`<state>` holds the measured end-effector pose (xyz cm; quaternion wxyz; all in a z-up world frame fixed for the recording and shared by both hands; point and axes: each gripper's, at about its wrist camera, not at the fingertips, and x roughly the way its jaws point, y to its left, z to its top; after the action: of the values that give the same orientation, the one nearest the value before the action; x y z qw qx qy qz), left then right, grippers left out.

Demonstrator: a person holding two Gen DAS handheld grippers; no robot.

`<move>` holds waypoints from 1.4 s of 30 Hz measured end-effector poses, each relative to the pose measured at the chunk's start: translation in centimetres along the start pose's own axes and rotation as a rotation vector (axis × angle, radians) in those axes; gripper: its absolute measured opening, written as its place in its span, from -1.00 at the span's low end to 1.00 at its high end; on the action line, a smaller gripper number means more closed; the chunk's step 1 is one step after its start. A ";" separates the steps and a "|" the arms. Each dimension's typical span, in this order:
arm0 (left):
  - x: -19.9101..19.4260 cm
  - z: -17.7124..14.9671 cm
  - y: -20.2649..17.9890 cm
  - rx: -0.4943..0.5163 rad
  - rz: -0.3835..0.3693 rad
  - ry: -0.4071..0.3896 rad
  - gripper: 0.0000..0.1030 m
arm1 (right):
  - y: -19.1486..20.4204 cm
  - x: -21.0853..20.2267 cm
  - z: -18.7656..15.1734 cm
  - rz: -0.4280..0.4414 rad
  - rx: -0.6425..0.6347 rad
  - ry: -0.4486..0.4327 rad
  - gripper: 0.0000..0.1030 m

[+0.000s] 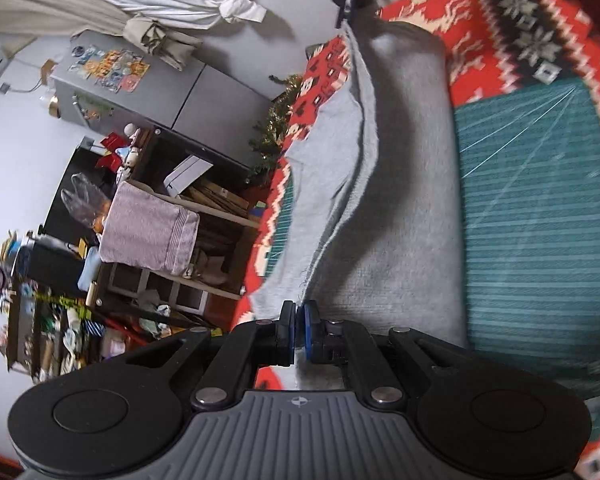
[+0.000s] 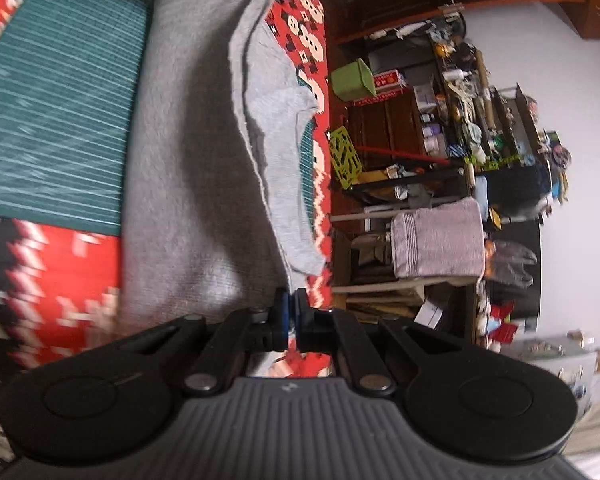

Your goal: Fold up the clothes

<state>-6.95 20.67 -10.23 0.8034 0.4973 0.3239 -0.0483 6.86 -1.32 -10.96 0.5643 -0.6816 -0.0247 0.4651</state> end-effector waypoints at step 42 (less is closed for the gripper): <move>14.5 -12.0 9.9 -1.155 -0.395 0.124 -0.53 | -9.1 13.2 -9.9 0.219 1.246 0.063 -0.55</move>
<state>2.69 39.12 -14.40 0.8987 -0.0858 0.4298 0.0160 25.34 1.98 -12.41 0.8049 -0.2372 0.3371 0.4270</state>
